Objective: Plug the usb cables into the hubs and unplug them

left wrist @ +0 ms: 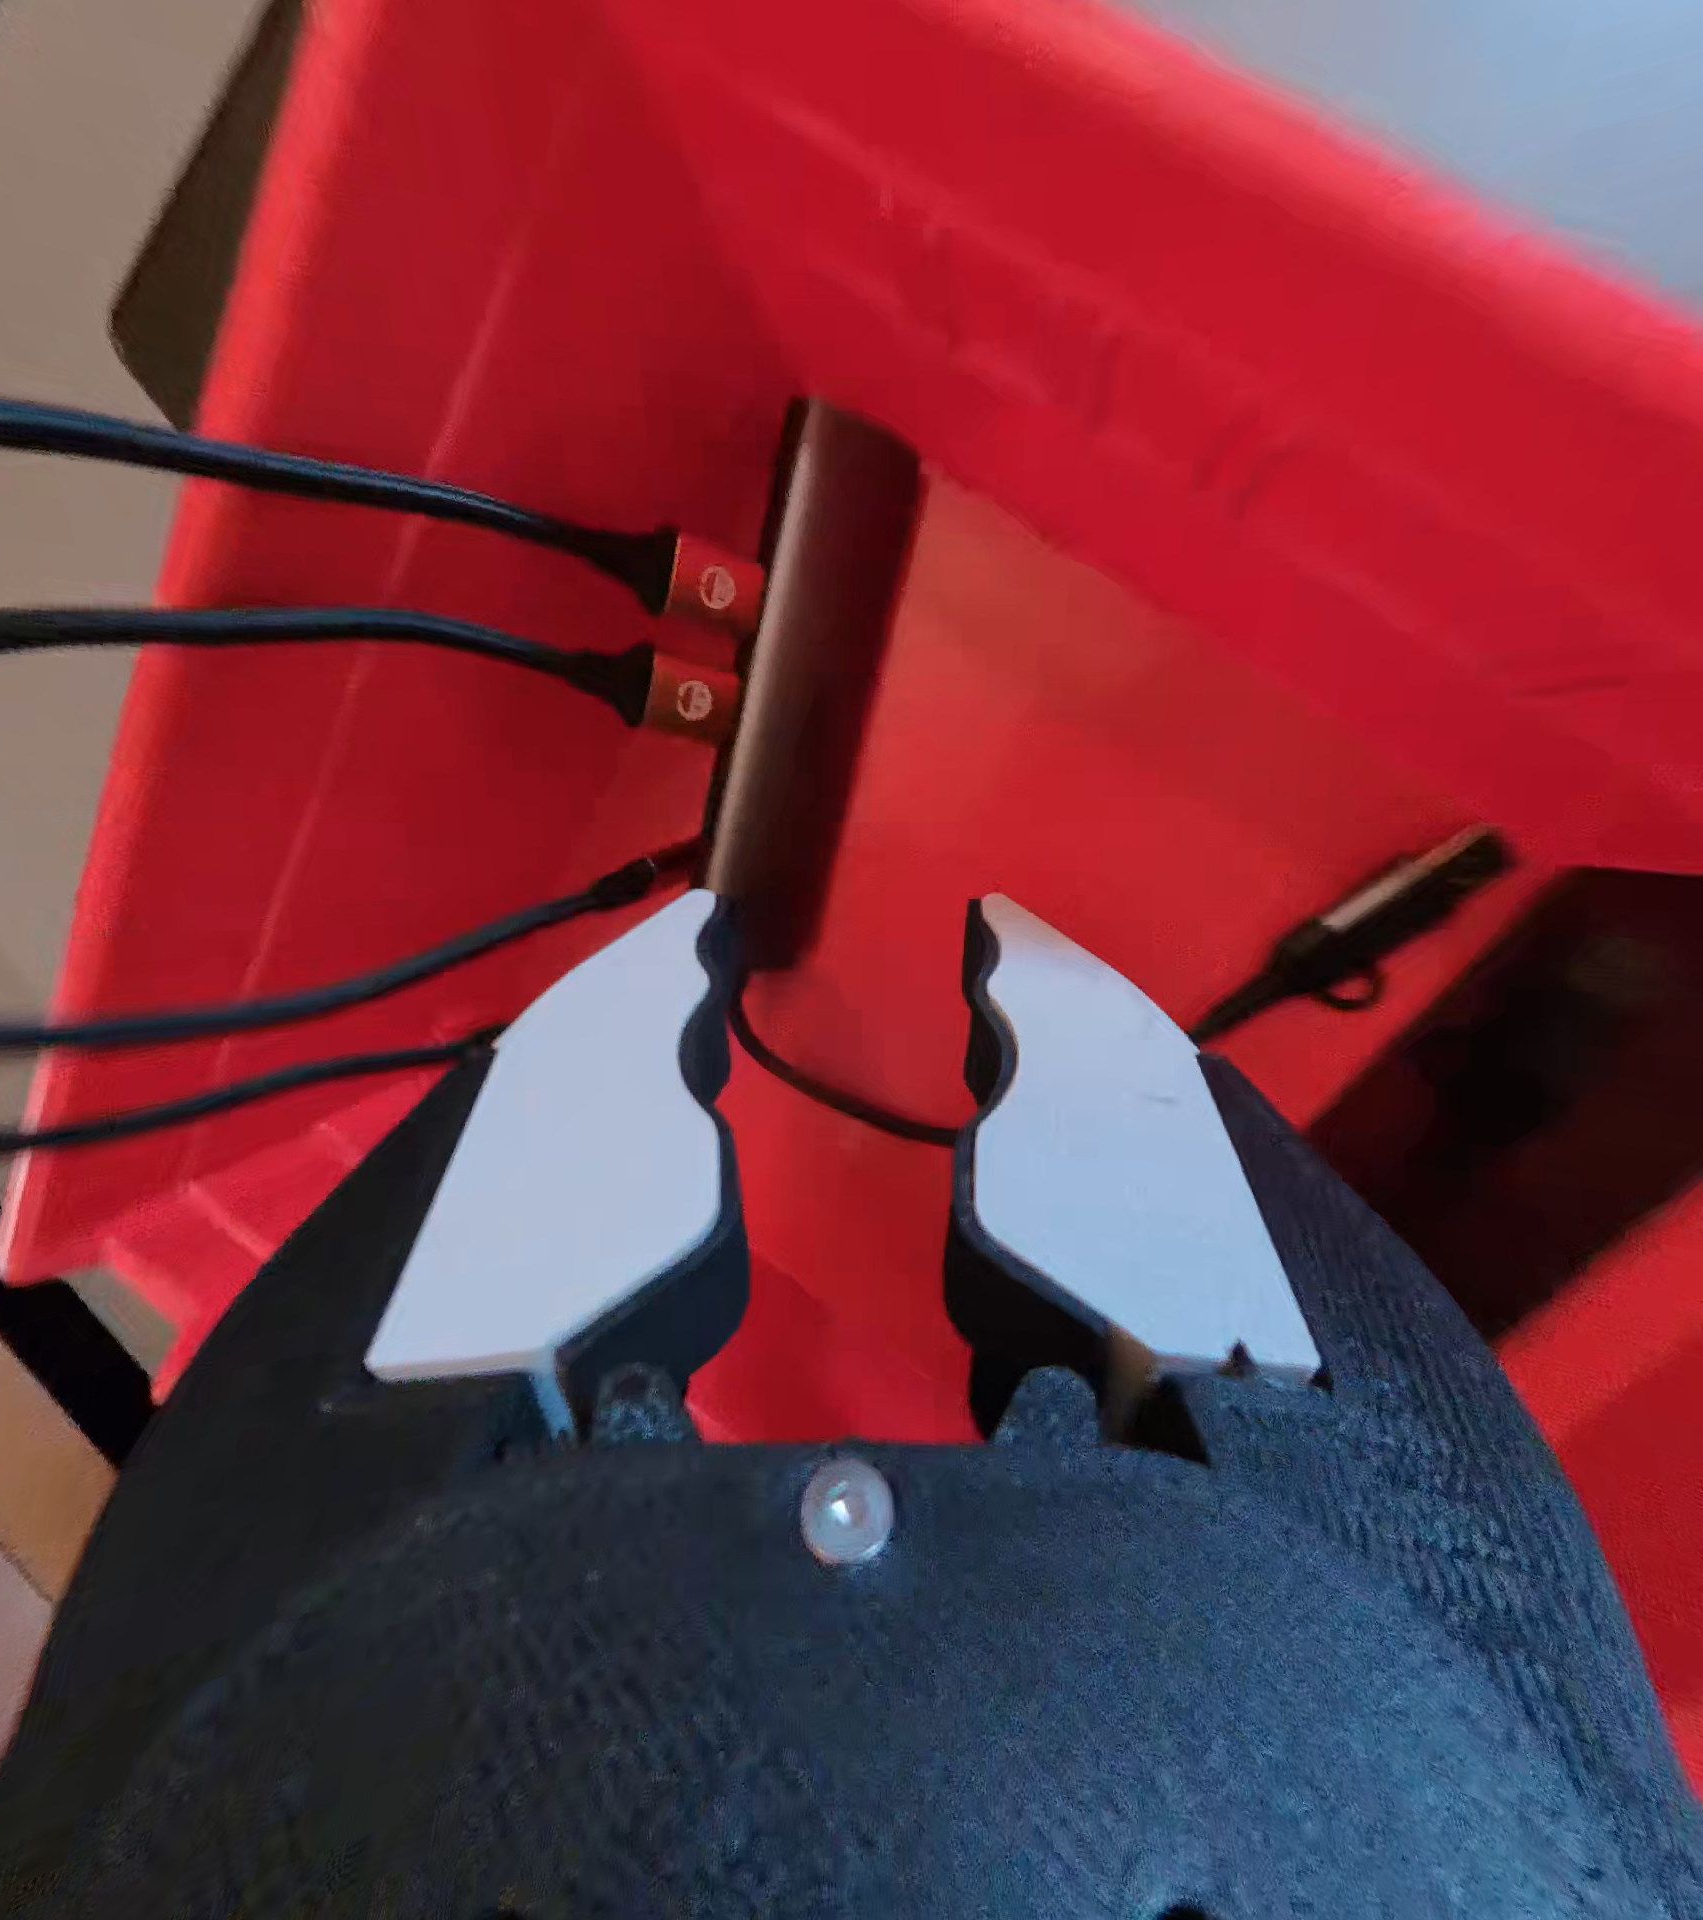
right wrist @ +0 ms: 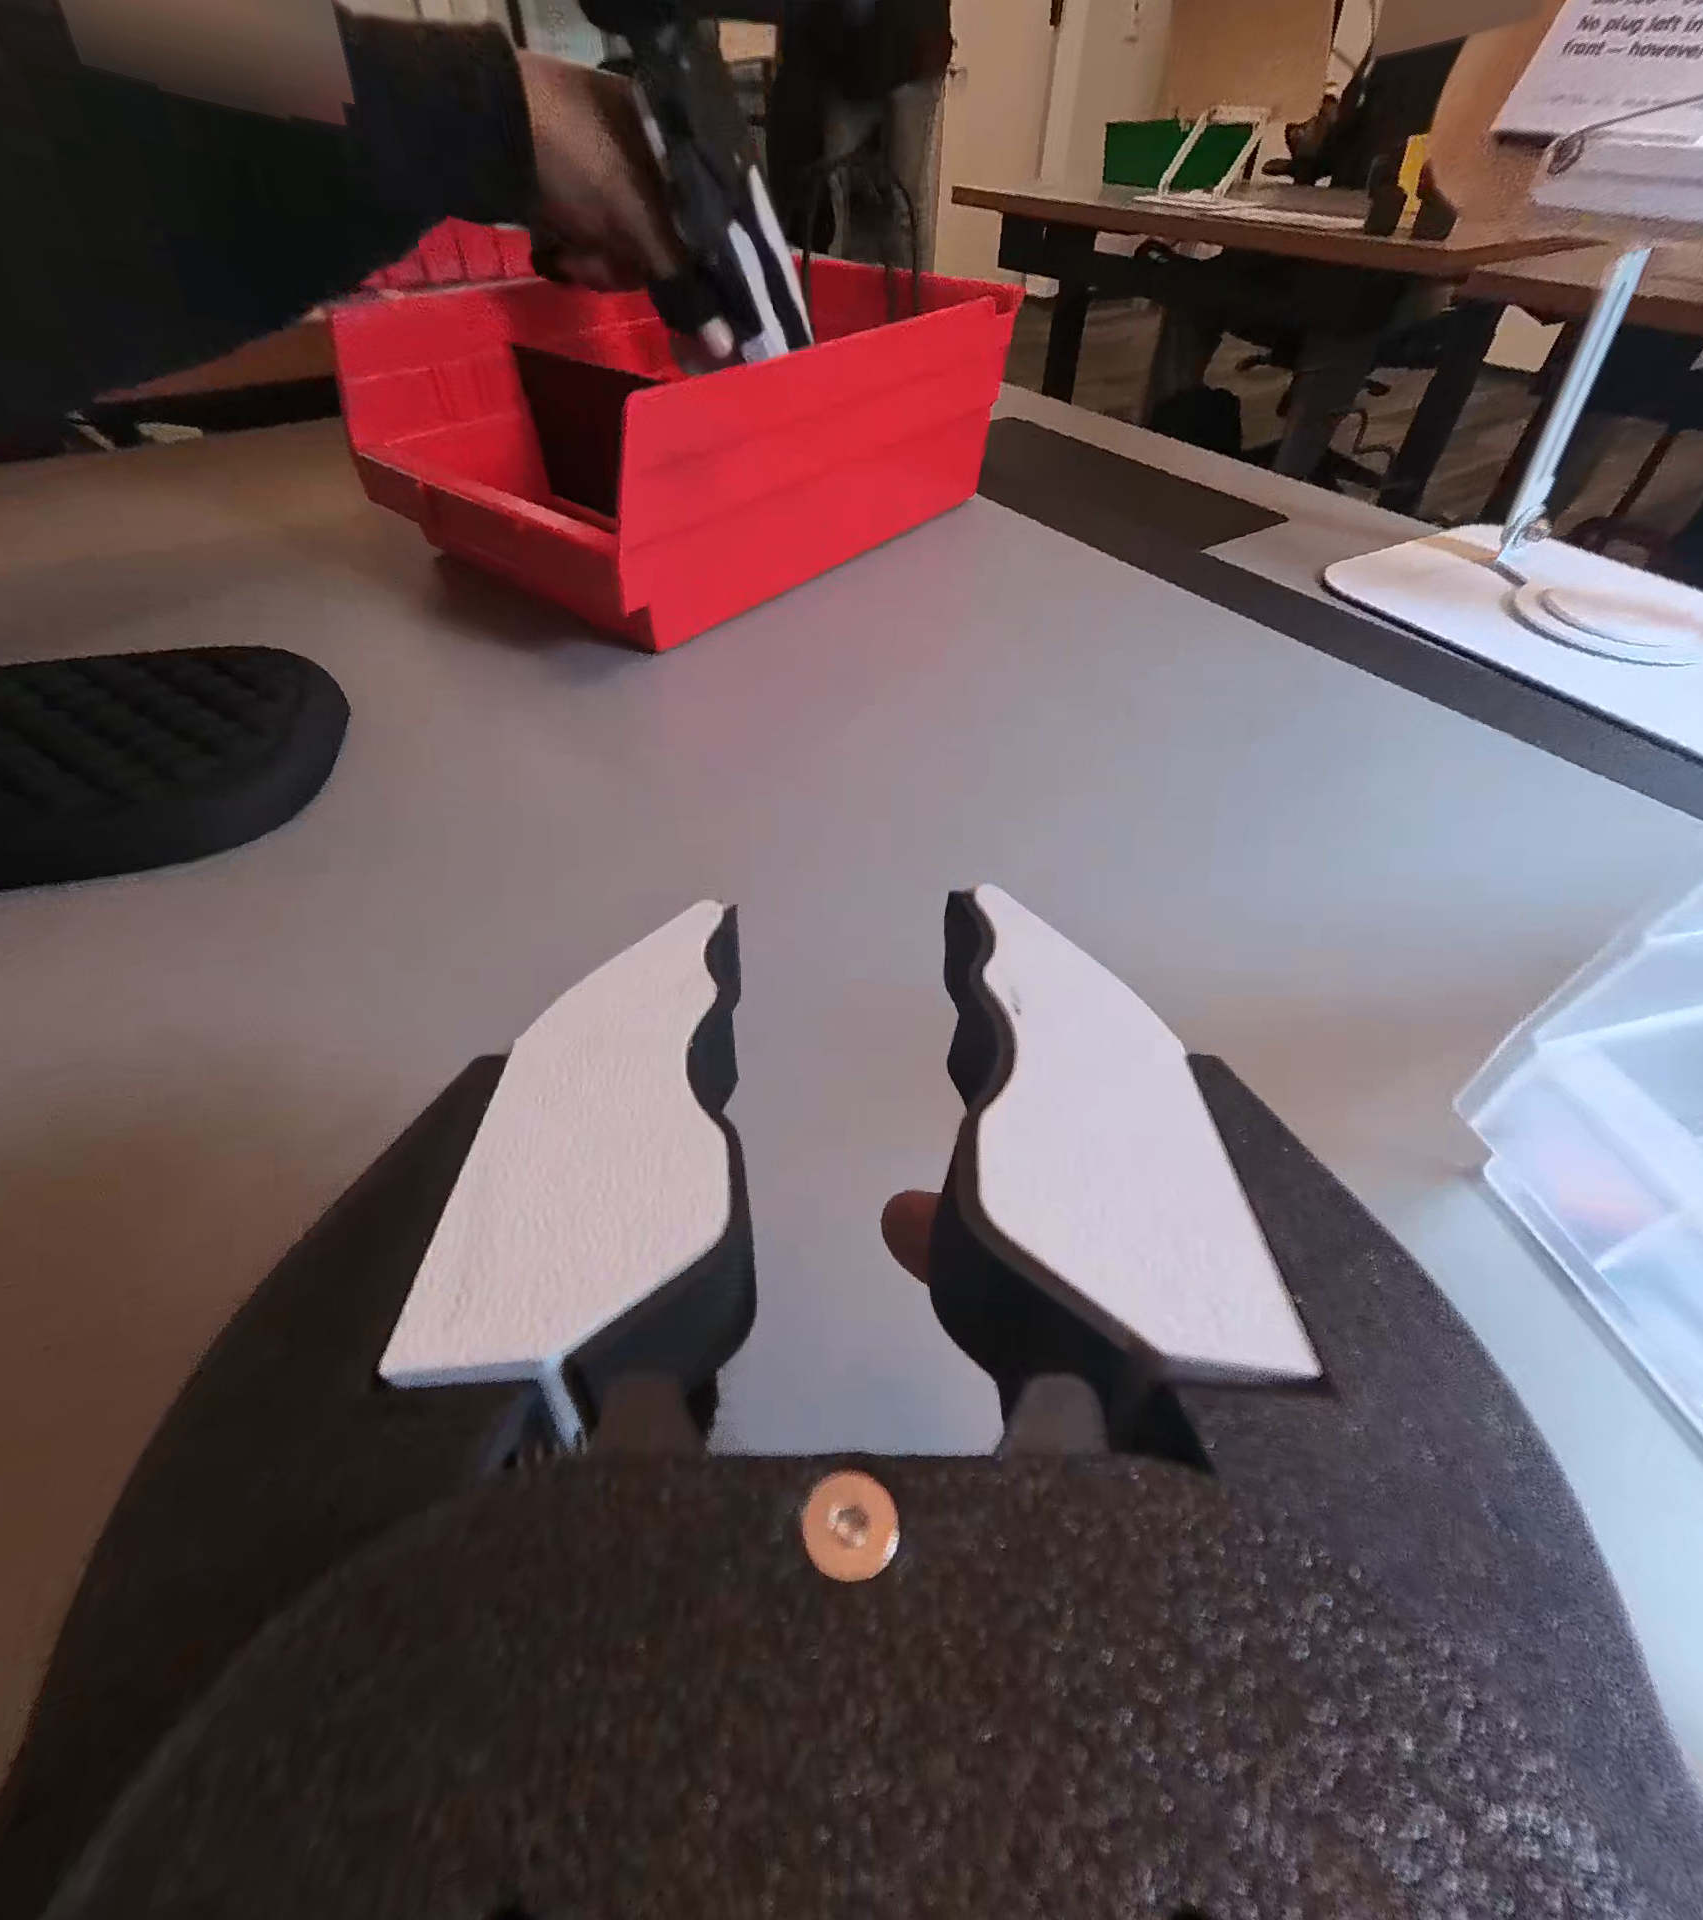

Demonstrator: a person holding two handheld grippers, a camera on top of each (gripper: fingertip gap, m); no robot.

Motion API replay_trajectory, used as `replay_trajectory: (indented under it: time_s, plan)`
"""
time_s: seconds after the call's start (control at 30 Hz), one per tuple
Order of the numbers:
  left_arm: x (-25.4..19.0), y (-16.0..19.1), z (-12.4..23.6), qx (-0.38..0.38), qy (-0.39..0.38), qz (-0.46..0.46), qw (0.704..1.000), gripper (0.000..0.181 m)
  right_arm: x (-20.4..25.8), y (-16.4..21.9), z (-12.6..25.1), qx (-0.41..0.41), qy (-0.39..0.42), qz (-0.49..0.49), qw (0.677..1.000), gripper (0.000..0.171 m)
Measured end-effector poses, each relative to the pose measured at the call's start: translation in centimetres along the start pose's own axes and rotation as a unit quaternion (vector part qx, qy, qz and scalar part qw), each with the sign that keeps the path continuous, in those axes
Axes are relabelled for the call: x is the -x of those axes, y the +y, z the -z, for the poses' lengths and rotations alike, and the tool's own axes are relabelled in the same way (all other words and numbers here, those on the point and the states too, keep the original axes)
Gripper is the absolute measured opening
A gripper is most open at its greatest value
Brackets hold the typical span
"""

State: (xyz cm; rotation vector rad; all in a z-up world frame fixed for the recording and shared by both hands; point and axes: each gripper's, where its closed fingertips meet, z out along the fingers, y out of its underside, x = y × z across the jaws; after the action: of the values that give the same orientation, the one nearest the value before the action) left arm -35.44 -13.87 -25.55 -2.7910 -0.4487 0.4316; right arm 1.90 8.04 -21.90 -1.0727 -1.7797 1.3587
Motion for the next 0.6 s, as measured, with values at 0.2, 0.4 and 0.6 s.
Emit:
replay_trajectory:
  time_s: [0.2,0.4,0.6]
  plan:
    - [1.7,0.7,-4.1,0.068,-0.053,-0.058,0.995,0.036,0.1,0.4,0.3,0.006,0.002,0.017,1.0,0.035]
    - [2.8,0.1,0.4,0.065,-0.142,-0.115,0.981,0.03,0.2,0.4,0.4,0.006,0.001,0.027,1.0,0.032]
    - [2.2,-2.0,10.1,-0.018,-0.263,-0.136,0.955,0.03,0.9,0.3,-0.1,0.006,-0.009,0.036,0.999,0.03]
